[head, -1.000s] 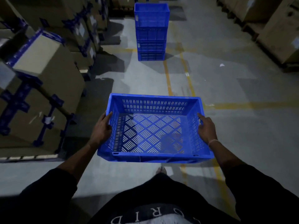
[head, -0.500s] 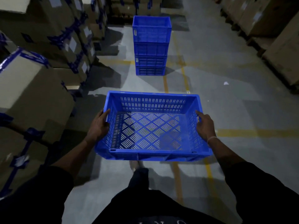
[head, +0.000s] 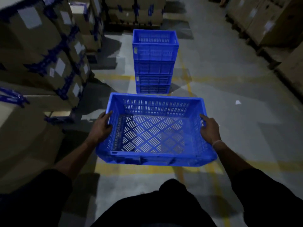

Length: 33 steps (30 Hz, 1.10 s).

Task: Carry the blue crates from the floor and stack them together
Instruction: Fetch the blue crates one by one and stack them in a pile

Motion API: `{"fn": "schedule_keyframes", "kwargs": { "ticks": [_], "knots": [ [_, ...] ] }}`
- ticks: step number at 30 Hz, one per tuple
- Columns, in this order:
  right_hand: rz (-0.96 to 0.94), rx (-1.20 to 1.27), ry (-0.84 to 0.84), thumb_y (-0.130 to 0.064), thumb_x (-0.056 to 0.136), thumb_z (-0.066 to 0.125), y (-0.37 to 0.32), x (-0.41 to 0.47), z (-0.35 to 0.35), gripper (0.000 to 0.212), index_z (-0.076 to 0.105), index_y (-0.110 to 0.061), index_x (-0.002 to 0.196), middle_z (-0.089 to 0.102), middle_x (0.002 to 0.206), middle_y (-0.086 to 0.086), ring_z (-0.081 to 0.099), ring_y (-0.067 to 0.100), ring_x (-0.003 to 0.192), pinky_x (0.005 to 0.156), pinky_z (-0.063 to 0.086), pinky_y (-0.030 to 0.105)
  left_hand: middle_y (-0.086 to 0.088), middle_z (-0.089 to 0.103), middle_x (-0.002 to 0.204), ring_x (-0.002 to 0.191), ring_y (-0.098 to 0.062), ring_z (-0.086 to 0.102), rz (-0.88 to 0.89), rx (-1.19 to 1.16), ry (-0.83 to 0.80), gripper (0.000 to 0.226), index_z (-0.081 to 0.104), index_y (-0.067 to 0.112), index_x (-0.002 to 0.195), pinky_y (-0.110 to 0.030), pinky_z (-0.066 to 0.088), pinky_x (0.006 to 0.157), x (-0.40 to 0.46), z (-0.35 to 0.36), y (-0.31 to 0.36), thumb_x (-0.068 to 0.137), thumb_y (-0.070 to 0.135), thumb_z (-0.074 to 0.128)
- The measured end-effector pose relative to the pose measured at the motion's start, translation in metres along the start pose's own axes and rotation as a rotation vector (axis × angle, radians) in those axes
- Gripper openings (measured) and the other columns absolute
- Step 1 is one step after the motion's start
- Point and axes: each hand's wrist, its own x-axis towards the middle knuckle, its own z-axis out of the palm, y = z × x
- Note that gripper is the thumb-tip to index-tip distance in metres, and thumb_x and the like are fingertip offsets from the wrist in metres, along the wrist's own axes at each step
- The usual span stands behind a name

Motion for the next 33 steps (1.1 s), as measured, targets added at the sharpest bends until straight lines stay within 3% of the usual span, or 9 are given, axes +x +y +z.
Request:
{"fn": "schedule_keyframes", "kwargs": {
  "ticks": [13,17,21,25,30,33],
  "knots": [
    [-0.054,0.02,-0.018,0.006,0.085,0.051,-0.061,0.346,0.026,0.063,0.047,-0.013,0.145,0.053,0.115,0.025,0.054,0.043,0.106,0.093,0.042,0.039,-0.023,0.047,0.145,0.124,-0.041,0.055,0.051,0.063,0.076,0.071,0.043,0.006,0.151,-0.047,0.046,0.101,0.332,-0.016,0.019,0.084,-0.005,0.063],
    [-0.076,0.015,-0.05,0.004,0.087,0.05,-0.08,0.457,0.013,0.062,0.045,-0.015,0.146,0.052,0.117,0.026,0.054,0.046,0.104,0.091,0.044,0.043,-0.025,0.052,0.138,0.12,-0.043,0.057,0.037,0.056,0.094,0.068,0.048,0.004,0.147,-0.046,0.046,0.098,0.436,-0.028,0.038,0.082,-0.006,0.061],
    [-0.142,-0.016,-0.047,0.004,0.085,0.052,-0.102,0.557,-0.005,0.066,0.043,-0.014,0.147,0.054,0.127,0.029,0.053,0.047,0.111,0.093,0.043,0.045,-0.024,0.052,0.139,0.122,-0.042,0.055,0.039,0.048,0.145,0.064,0.049,0.005,0.146,-0.045,0.045,0.1,0.529,-0.044,0.057,0.082,0.006,0.057],
    [-0.207,0.009,-0.026,-0.001,0.086,0.053,-0.124,0.647,-0.015,0.07,0.036,-0.02,0.151,0.058,0.123,0.027,0.057,0.046,0.107,0.087,0.047,0.046,-0.022,0.053,0.141,0.125,-0.039,0.055,0.033,0.044,0.183,0.064,0.051,0.005,0.145,-0.042,0.043,0.103,0.62,-0.061,0.067,0.082,-0.001,0.059],
    [-0.171,0.039,0.017,-0.004,0.089,0.052,-0.156,0.761,-0.001,0.072,0.025,-0.015,0.155,0.044,0.148,0.019,0.048,0.042,0.127,0.101,0.043,0.049,-0.016,0.054,0.145,0.127,-0.034,0.056,0.045,0.039,0.19,0.066,0.05,0.011,0.147,-0.044,0.046,0.104,0.745,-0.073,0.059,0.083,-0.003,0.06],
    [-0.139,0.007,0.004,-0.007,0.092,0.052,-0.169,0.834,0.018,0.071,0.021,-0.013,0.156,0.039,0.151,0.019,0.043,0.041,0.132,0.106,0.039,0.048,-0.014,0.052,0.147,0.128,-0.03,0.055,0.039,0.016,0.197,0.065,0.049,0.014,0.148,-0.042,0.046,0.103,0.819,-0.074,0.053,0.086,-0.002,0.06]
  ]
}}
